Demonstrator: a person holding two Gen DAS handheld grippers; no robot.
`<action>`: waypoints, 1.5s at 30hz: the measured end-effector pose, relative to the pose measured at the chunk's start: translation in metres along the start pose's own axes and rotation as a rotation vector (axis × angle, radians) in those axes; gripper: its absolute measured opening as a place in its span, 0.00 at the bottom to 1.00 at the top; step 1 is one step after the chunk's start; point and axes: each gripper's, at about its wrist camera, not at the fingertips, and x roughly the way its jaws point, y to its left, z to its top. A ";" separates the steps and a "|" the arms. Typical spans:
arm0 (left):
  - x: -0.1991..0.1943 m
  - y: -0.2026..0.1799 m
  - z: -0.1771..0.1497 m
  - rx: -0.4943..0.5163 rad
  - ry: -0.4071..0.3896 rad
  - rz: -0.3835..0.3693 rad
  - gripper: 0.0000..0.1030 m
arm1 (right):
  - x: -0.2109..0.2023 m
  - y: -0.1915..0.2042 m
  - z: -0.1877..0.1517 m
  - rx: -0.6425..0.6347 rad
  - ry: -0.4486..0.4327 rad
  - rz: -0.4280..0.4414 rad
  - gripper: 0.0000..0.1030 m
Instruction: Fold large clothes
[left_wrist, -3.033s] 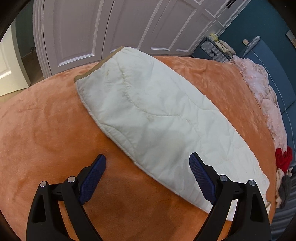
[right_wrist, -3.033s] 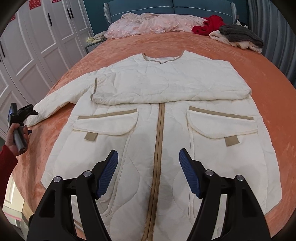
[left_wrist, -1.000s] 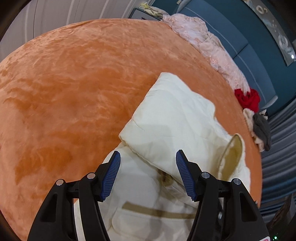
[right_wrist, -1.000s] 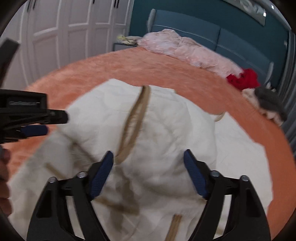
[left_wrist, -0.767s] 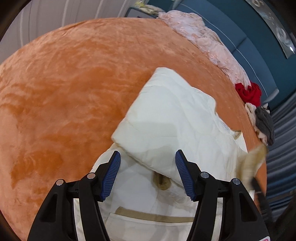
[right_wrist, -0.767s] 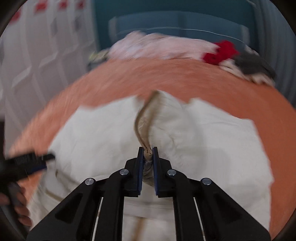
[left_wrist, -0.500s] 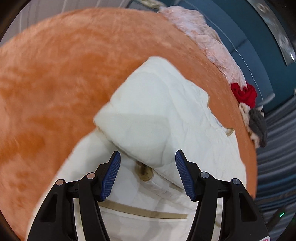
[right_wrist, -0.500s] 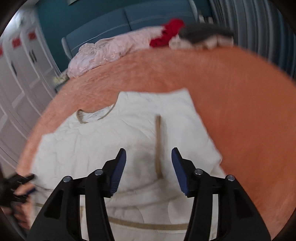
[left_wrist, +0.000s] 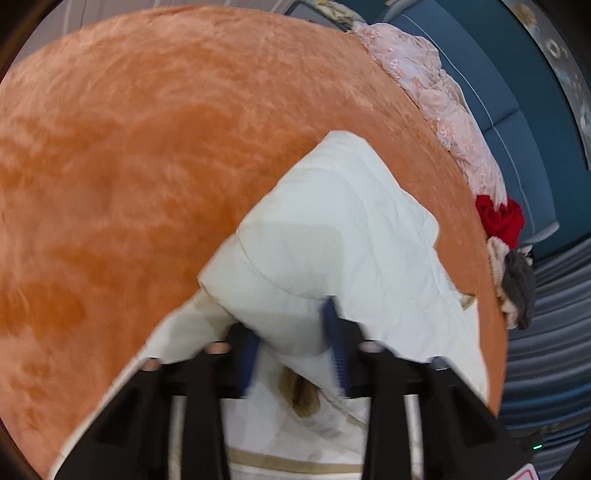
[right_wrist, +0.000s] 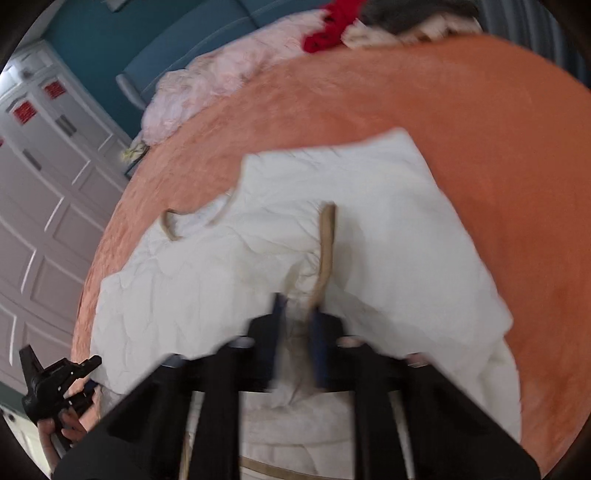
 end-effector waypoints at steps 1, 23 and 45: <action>-0.005 -0.002 0.001 0.022 -0.009 -0.010 0.07 | -0.016 0.008 0.005 -0.022 -0.056 0.020 0.06; -0.004 -0.016 -0.050 0.418 -0.182 0.193 0.17 | -0.002 -0.021 -0.047 -0.131 -0.035 -0.130 0.25; 0.041 -0.139 -0.045 0.756 -0.258 0.344 0.36 | 0.027 0.073 -0.023 -0.344 -0.103 -0.185 0.39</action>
